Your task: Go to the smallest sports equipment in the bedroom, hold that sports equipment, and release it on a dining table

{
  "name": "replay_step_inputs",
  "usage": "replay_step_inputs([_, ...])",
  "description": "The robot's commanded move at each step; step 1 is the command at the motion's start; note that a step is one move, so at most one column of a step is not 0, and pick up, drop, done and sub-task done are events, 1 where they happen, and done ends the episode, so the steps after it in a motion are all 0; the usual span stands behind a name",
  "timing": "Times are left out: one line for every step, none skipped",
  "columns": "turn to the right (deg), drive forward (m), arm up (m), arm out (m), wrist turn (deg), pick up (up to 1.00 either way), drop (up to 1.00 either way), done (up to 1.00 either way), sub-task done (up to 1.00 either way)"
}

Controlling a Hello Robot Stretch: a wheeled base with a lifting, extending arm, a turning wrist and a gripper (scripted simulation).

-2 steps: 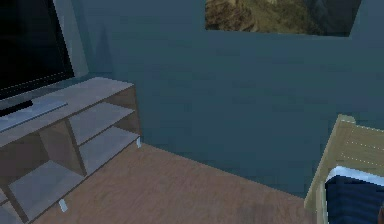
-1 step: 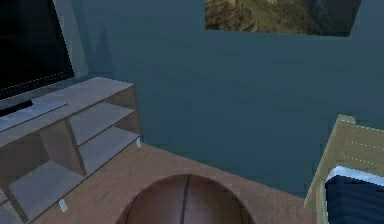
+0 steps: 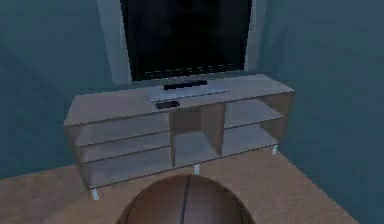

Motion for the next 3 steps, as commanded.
replay_step_inputs([-24.0, 0.0, 0.0, 0.0, 0.0, 0.0, 0.0, 0.0, 0.0])
replay_step_inputs([0.0, 0.3, 0.0, 0.0, 0.0, 0.0, 0.0, 0.0, 0.0])
replay_step_inputs([-45.0, 0.0, 0.0, 0.0, 0.0, 0.0, 0.0, 0.0, 0.0])
